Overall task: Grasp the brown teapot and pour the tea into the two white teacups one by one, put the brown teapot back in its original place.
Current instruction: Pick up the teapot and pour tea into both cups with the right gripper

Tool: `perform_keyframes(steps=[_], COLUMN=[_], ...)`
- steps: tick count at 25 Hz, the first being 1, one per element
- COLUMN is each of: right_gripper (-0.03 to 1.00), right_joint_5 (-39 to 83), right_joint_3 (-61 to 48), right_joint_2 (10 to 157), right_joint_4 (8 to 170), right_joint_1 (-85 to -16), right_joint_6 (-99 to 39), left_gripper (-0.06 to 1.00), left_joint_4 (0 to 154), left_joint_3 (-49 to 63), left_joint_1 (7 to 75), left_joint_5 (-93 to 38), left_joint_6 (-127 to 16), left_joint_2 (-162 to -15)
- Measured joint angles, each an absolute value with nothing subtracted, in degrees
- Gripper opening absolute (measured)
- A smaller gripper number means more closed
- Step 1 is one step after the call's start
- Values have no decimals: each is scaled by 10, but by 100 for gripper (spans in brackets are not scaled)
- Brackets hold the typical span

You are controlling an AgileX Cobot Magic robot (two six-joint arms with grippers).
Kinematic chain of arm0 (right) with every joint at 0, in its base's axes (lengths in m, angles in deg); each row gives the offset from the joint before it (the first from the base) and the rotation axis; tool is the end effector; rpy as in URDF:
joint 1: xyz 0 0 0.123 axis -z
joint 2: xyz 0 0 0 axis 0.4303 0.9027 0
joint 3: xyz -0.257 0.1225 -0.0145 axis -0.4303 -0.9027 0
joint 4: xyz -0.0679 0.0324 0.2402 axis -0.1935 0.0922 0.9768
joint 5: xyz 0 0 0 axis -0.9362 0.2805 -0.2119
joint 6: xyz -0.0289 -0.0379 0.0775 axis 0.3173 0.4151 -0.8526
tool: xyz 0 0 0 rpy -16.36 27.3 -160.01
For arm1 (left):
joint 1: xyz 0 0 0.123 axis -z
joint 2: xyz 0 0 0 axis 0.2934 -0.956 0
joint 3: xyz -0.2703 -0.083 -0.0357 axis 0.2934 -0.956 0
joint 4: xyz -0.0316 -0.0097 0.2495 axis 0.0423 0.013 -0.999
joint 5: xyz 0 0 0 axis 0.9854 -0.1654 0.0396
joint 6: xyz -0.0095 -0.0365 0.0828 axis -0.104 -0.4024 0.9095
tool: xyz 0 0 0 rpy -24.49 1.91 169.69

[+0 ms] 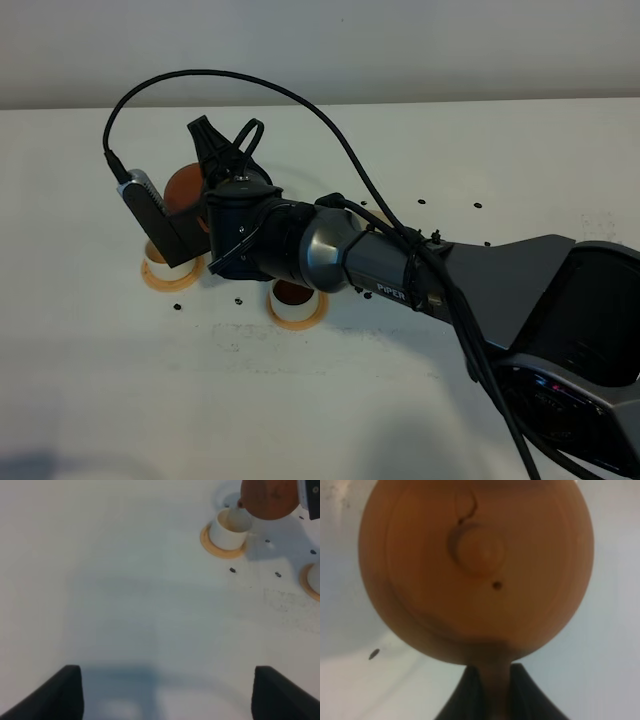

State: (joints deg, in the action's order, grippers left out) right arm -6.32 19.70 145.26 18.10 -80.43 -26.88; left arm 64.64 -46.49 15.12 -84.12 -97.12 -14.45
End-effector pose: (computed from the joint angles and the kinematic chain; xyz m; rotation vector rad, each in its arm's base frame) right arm 0.3400 0.3983 0.1674 -2.0522 1.1069 -0.9129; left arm -0.0013 -0.0017 0.2646 -0.1794 2.0737 -0.0898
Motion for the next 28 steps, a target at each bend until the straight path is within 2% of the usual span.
perform_keyframes(steps=[28], right_gripper=[10], right_joint_5=[-61], right_joint_3=[197], right_joint_2=[1453], right_joint_4=[101], right_joint_1=[-805], right_joint_6=[-232], left_gripper=[68], left_joint_4=[646], left_joint_3=[-465], left_joint_1=[151], left_joint_5=[-841], left_joint_6=[-971], left_joint_2=[-145])
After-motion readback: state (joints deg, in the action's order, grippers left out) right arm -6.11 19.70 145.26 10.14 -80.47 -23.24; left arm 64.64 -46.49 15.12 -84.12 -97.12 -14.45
